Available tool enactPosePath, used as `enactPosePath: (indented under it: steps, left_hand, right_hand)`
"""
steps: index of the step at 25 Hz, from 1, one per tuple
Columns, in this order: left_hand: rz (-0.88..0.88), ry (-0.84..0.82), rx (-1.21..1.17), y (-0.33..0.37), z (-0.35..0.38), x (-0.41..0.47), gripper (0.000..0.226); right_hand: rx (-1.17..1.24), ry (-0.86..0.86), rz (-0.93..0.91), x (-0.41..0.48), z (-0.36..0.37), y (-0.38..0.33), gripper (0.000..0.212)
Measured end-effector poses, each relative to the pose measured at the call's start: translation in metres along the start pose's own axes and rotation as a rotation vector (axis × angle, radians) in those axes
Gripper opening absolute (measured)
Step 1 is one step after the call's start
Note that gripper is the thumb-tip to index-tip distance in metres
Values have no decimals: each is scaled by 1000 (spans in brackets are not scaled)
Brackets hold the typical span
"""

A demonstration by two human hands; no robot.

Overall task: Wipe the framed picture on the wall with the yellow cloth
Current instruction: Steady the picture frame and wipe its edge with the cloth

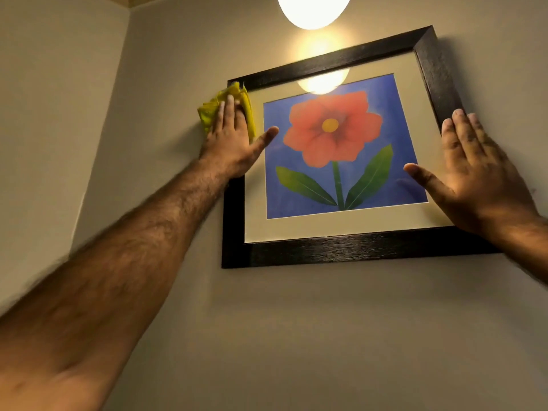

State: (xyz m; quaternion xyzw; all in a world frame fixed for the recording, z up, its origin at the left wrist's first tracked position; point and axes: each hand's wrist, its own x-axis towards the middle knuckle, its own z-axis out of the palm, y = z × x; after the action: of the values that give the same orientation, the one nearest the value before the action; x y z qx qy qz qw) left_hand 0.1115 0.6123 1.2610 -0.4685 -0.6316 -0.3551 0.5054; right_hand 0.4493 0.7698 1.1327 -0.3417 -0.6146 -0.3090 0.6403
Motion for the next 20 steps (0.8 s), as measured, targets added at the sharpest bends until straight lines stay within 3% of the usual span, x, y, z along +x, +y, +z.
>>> enactPosePath:
  steps: [4,14,17,20]
  left_hand:
    - [27,26,-26,0,10,-38,113]
    - [99,-46,-67,-11,59,-261,103]
    - [99,-71,-82,-16,59,-267,102]
    - [94,-44,-93,-15,48,-214,107]
  right_hand:
    - [-3,-3,5,-1,2,2,110]
    - [11,26,-17,-2,6,5,110]
    - [7,32,-22,-2,6,4,111]
    - [5,36,-19,-1,5,3,111]
